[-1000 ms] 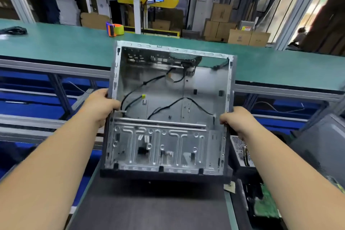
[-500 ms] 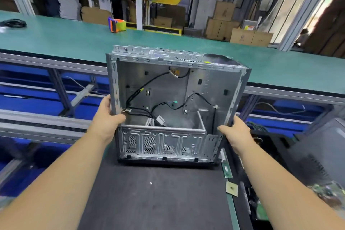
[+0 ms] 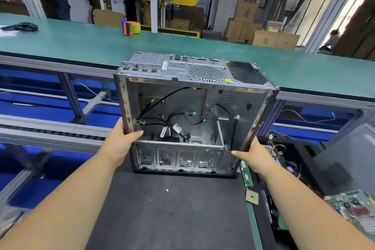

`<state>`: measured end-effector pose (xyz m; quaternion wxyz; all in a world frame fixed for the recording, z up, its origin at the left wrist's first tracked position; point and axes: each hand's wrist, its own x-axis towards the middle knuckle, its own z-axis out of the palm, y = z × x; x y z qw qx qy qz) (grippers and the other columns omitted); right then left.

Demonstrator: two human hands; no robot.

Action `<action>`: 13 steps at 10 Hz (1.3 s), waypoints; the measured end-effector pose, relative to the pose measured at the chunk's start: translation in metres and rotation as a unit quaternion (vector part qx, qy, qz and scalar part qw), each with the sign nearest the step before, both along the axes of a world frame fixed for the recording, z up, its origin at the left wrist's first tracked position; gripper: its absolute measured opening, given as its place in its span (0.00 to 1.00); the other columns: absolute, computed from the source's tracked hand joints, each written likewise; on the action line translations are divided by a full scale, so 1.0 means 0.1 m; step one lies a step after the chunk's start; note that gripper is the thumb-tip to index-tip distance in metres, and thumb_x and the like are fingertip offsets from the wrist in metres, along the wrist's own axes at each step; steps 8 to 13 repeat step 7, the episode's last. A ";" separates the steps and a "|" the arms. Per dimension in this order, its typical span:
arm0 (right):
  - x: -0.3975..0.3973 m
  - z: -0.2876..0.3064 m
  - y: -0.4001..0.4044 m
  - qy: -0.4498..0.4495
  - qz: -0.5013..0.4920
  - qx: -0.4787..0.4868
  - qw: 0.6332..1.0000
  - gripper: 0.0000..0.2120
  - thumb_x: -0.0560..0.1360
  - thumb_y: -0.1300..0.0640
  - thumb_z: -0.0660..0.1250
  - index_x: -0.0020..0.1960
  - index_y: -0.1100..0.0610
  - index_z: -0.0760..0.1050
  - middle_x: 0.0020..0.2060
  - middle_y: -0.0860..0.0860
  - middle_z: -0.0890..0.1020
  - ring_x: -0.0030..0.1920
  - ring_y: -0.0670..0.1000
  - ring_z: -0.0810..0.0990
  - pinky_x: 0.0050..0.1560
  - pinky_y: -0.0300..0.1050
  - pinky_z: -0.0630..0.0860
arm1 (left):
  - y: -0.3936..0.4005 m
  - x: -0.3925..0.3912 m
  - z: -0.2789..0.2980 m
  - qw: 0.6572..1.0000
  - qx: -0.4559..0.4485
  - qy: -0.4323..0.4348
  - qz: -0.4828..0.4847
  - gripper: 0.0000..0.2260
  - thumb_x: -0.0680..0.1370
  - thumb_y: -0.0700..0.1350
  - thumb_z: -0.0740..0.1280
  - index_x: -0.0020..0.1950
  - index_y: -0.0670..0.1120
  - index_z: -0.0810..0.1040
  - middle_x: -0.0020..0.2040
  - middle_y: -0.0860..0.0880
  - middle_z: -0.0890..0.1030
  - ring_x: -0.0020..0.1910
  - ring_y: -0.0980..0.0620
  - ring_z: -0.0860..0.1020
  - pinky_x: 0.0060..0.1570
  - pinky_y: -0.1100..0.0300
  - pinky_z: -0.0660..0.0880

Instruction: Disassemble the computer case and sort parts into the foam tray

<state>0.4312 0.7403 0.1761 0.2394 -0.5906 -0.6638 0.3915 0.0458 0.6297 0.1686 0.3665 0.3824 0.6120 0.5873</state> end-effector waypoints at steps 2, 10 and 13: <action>-0.01 -0.06 0.04 -0.065 0.000 0.032 0.997 0.40 0.75 0.53 0.73 0.79 0.47 0.53 0.66 0.50 0.77 0.51 0.49 0.75 0.43 0.41 0.71 | 0.08 -0.07 -0.01 0.999 -0.022 0.026 0.011 0.22 0.74 0.40 0.69 0.59 0.66 0.73 0.56 0.55 0.82 0.60 0.50 0.77 0.67 0.46 0.69; -0.04 -0.07 -0.65 -0.161 -0.088 0.018 0.983 0.22 0.80 0.44 0.63 0.69 0.55 0.71 0.56 0.52 0.80 0.58 0.56 0.78 0.54 0.46 0.72 | -0.18 0.04 -0.09 0.998 -0.025 0.007 0.053 0.18 0.79 0.39 0.67 0.68 0.48 0.74 0.63 0.51 0.78 0.63 0.50 0.75 0.63 0.54 0.68; -0.04 -0.07 -0.65 -0.161 -0.088 0.018 0.983 0.22 0.80 0.44 0.63 0.69 0.55 0.71 0.56 0.52 0.80 0.58 0.56 0.78 0.54 0.46 0.72 | -0.18 0.04 -0.09 0.998 -0.025 0.007 0.053 0.18 0.79 0.39 0.67 0.68 0.48 0.74 0.63 0.51 0.78 0.63 0.50 0.75 0.63 0.54 0.68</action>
